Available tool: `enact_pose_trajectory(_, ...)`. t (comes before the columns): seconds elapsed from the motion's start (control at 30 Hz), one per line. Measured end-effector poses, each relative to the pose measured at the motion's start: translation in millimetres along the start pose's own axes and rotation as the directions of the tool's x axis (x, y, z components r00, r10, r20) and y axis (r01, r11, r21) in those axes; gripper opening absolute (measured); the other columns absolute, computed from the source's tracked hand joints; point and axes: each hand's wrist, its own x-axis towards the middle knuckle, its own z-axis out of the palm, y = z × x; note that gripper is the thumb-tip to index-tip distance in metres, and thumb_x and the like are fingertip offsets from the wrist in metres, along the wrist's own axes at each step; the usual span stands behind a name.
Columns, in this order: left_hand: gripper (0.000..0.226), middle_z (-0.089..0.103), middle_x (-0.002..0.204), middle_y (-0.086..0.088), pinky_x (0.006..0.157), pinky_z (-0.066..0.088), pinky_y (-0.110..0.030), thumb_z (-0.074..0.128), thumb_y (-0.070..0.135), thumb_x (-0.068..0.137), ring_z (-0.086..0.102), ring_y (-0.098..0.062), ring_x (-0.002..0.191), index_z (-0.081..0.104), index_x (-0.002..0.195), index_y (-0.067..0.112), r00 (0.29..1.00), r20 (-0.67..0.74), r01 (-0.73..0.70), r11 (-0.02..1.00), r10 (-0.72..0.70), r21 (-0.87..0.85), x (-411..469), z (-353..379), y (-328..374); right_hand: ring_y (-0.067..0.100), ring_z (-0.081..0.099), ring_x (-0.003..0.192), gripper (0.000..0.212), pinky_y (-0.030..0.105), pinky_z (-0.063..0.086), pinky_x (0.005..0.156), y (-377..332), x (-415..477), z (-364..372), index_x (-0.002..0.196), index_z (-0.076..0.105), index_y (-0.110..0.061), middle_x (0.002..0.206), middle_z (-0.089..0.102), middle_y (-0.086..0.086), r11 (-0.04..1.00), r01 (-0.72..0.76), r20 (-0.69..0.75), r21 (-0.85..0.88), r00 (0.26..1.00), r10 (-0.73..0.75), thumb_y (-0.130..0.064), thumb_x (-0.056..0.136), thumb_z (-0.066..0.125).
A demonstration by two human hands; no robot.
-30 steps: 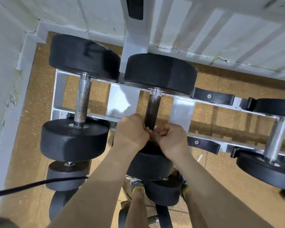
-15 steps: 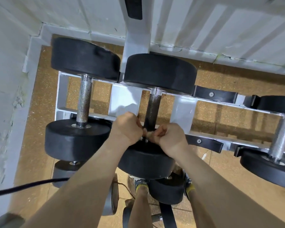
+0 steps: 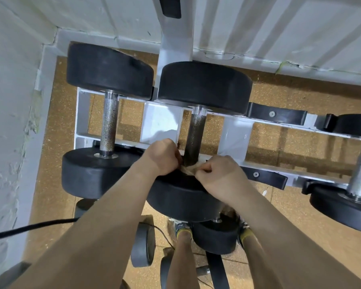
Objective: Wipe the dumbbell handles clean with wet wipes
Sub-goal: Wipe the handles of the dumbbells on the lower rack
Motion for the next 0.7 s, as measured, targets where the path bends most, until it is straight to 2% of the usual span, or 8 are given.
enact_pose_trajectory(0.13, 0.010, 0.072, 0.088, 0.004, 0.073, 0.050, -0.024, 0.073, 0.035, 0.082, 0.064, -0.015, 0.085, 0.079, 0.085, 0.027, 0.998, 0.051, 0.026, 0.995, -0.022, -0.095, -22, -4, 14, 0.023, 0.055, 0.096, 0.033, 0.039, 0.051, 0.085, 8, 10, 1, 0.096, 0.073, -0.026, 0.100, 0.062, 0.005, 0.992, -0.087, 0.167, -0.096, 0.981, 0.102, -0.038, 0.089, 0.042)
enact_pose_trajectory(0.27, 0.020, 0.065, 0.082, -0.002, 0.070, 0.053, -0.034, 0.055, 0.019, 0.085, 0.062, -0.022, 0.082, 0.074, 0.092, 0.020, 0.999, 0.039, -0.009, 1.000, 0.010, -0.008, -31, 10, 41, 0.027, 0.047, 0.117, 0.039, 0.041, 0.038, 0.100, 1, 36, -5, 0.124, 0.061, -0.024, 0.128, 0.057, 0.004, 0.962, 0.023, 0.391, -0.273, 0.916, 0.090, -0.028, 0.101, 0.029)
enact_pose_trajectory(0.33, 0.024, 0.066, 0.084, 0.000, 0.072, 0.054, -0.035, 0.051, 0.022, 0.084, 0.062, -0.023, 0.081, 0.074, 0.092, 0.024, 0.998, 0.063, 0.002, 1.000, -0.002, -0.002, -34, 11, 43, 0.025, 0.050, 0.110, 0.038, 0.044, 0.038, 0.101, 3, 38, -9, 0.115, 0.064, -0.031, 0.121, 0.059, 0.005, 0.964, 0.054, 0.449, -0.259, 0.891, 0.071, -0.028, 0.103, 0.029)
enact_pose_trajectory(0.4, 0.026, 0.069, 0.089, 0.004, 0.074, 0.053, -0.031, 0.050, 0.031, 0.085, 0.063, -0.019, 0.086, 0.075, 0.096, 0.031, 0.998, 0.062, 0.026, 1.000, -0.026, -0.001, -42, 6, 38, 0.025, 0.047, 0.100, 0.040, 0.045, 0.039, 0.096, 8, 27, -14, 0.071, 0.064, -0.055, 0.095, 0.056, 0.003, 0.974, 0.047, 0.389, -0.221, 0.920, 0.044, -0.043, 0.090, 0.030)
enact_pose_trajectory(0.43, 0.027, 0.069, 0.091, 0.007, 0.074, 0.052, -0.029, 0.051, 0.037, 0.085, 0.062, -0.017, 0.088, 0.074, 0.098, 0.035, 0.998, 0.052, 0.043, 0.999, -0.043, 0.002, -46, 4, 34, 0.025, 0.046, 0.098, 0.038, 0.044, 0.040, 0.093, 12, 19, -14, 0.054, 0.059, -0.053, 0.088, 0.052, -0.001, 0.988, 0.026, 0.331, -0.150, 0.943, 0.026, -0.049, 0.081, 0.032)
enact_pose_trajectory(0.53, 0.033, 0.067, 0.083, 0.012, 0.079, 0.052, -0.032, 0.049, 0.054, 0.078, 0.062, -0.014, 0.085, 0.074, 0.094, 0.039, 0.995, 0.043, 0.088, 0.994, -0.091, 0.060, -50, -3, 20, 0.023, 0.054, 0.093, 0.029, 0.035, 0.045, 0.081, 17, -4, -8, 0.066, 0.072, -0.032, 0.090, 0.060, -0.002, 0.993, 0.106, 0.183, 0.052, 0.976, -0.114, -0.040, 0.084, 0.051)
enact_pose_trajectory(0.6, 0.032, 0.065, 0.075, 0.012, 0.078, 0.052, -0.033, 0.053, 0.060, 0.077, 0.061, -0.013, 0.081, 0.074, 0.087, 0.038, 0.993, 0.036, 0.107, 0.992, -0.109, 0.060, -45, -4, 16, 0.019, 0.062, 0.082, 0.021, 0.030, 0.049, 0.071, 16, -1, -1, 0.075, 0.075, -0.018, 0.082, 0.067, 0.000, 0.983, 0.050, 0.088, 0.178, 0.994, -0.066, -0.028, 0.088, 0.062)
enact_pose_trajectory(0.7, 0.032, 0.066, 0.077, 0.009, 0.074, 0.052, -0.030, 0.064, 0.061, 0.079, 0.062, -0.013, 0.080, 0.070, 0.074, 0.030, 0.993, -0.058, 0.100, 0.995, -0.099, 0.020, -38, 0, 19, 0.019, 0.064, 0.078, 0.021, 0.030, 0.052, 0.070, 9, 13, 4, 0.064, 0.067, -0.020, 0.077, 0.069, 0.001, 0.970, -0.006, 0.003, 0.244, 1.000, 0.005, -0.018, 0.085, 0.068)
